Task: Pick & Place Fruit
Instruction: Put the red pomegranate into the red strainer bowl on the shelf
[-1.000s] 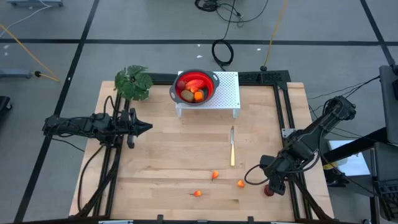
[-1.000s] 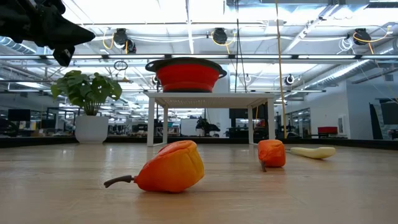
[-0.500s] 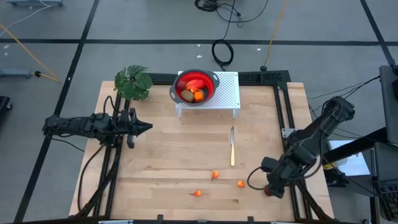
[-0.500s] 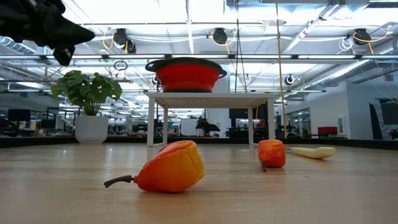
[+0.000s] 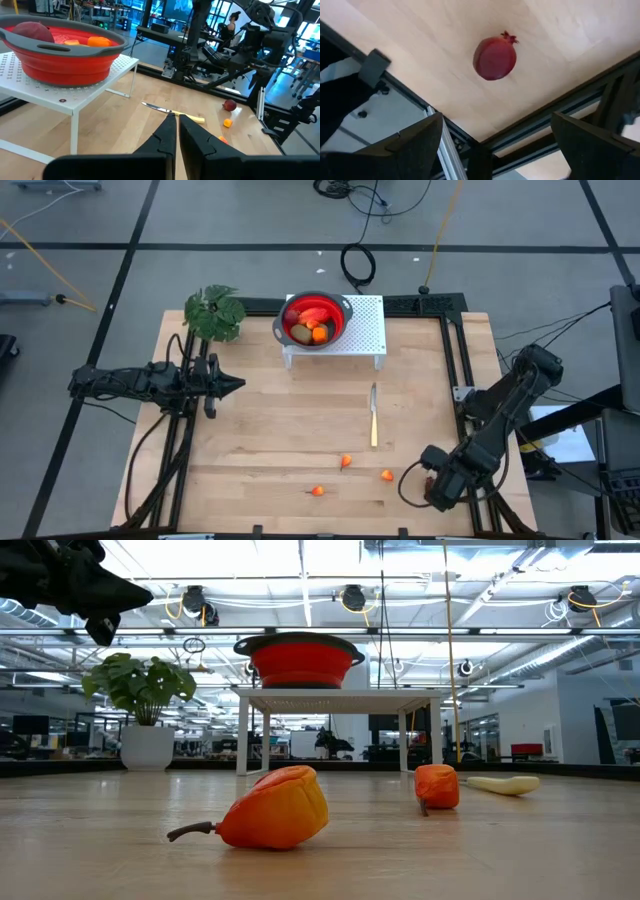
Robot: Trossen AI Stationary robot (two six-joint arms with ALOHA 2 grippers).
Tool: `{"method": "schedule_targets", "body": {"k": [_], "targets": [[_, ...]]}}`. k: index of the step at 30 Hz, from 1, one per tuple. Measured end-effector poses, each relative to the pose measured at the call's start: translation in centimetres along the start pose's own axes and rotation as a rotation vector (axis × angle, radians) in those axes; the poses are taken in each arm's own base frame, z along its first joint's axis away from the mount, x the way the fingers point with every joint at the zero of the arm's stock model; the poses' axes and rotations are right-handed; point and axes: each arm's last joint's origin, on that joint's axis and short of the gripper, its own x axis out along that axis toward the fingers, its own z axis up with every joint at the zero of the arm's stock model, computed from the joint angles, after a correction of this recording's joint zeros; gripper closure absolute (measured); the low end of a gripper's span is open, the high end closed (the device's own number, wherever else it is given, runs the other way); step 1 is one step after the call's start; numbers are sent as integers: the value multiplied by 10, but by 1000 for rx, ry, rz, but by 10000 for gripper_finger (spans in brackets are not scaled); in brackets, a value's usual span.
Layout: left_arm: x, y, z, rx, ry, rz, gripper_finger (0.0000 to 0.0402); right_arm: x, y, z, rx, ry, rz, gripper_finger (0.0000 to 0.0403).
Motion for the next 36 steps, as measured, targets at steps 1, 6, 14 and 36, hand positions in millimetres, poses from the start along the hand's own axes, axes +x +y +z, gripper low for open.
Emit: {"method": "schedule_targets", "body": {"k": [1, 6, 14, 36], "targets": [[0, 0, 0, 0, 0, 0, 383, 3, 2, 0, 15, 0, -5, 42], [0, 0, 0, 0, 0, 0, 382, 14, 10, 2, 76, -3, -16, 42], [0, 0, 0, 0, 1, 0, 382, 26, 15, 6, 137, -34, -54, 39], [0, 0, 0, -2, 1, 0, 382, 50, 14, 14, 123, -78, 33, 39]]}}
